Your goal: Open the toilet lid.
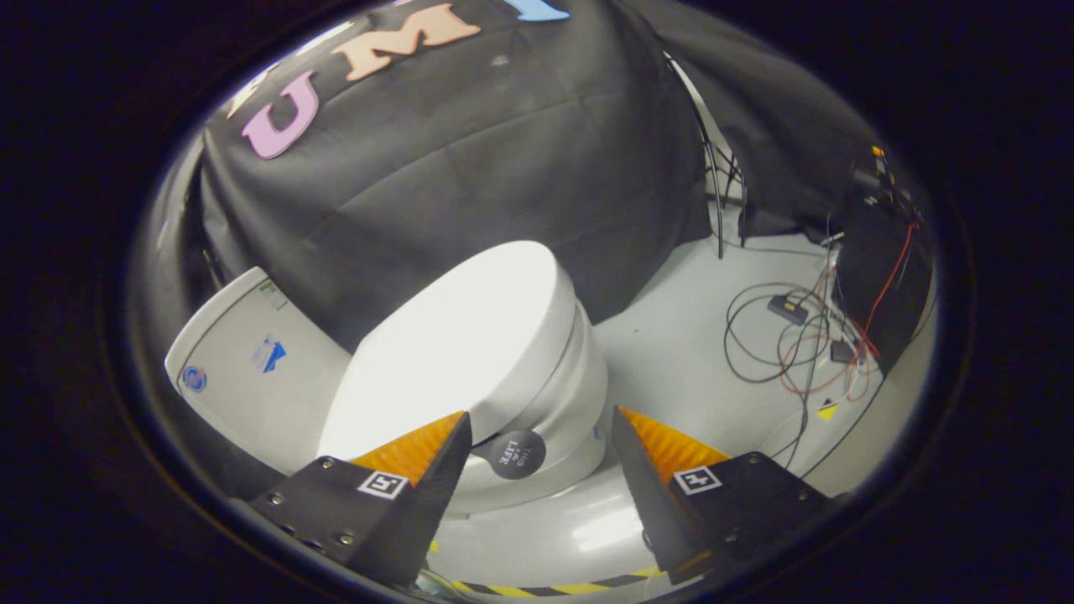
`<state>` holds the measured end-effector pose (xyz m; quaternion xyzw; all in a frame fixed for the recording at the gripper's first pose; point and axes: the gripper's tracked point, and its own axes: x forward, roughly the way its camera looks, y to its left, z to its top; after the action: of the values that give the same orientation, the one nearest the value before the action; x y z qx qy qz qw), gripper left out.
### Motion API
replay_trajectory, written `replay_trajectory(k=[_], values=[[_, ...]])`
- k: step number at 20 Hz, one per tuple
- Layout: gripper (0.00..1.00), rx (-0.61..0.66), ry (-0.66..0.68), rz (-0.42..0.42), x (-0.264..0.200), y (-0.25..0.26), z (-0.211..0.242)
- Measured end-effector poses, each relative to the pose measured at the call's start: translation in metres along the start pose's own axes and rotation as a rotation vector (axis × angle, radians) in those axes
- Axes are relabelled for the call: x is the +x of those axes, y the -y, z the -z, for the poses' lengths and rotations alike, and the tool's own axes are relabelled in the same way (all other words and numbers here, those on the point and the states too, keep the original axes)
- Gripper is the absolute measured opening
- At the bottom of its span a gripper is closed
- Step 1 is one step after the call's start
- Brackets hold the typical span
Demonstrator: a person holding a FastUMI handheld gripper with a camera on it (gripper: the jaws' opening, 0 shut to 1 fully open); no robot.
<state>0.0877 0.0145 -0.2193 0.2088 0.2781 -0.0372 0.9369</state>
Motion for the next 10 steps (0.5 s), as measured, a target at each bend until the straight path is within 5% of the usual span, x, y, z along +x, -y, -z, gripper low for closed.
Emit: replay_trajectory(k=[2, 9, 10], values=[[0.85, 0.054, -0.041, -0.015, 0.006, -0.003, 0.014], [0.7, 0.263, -0.109, -0.109, 0.024, -0.022, 0.03], [0.55, 0.274, -0.11, -0.085, 0.02, -0.014, 0.03]])
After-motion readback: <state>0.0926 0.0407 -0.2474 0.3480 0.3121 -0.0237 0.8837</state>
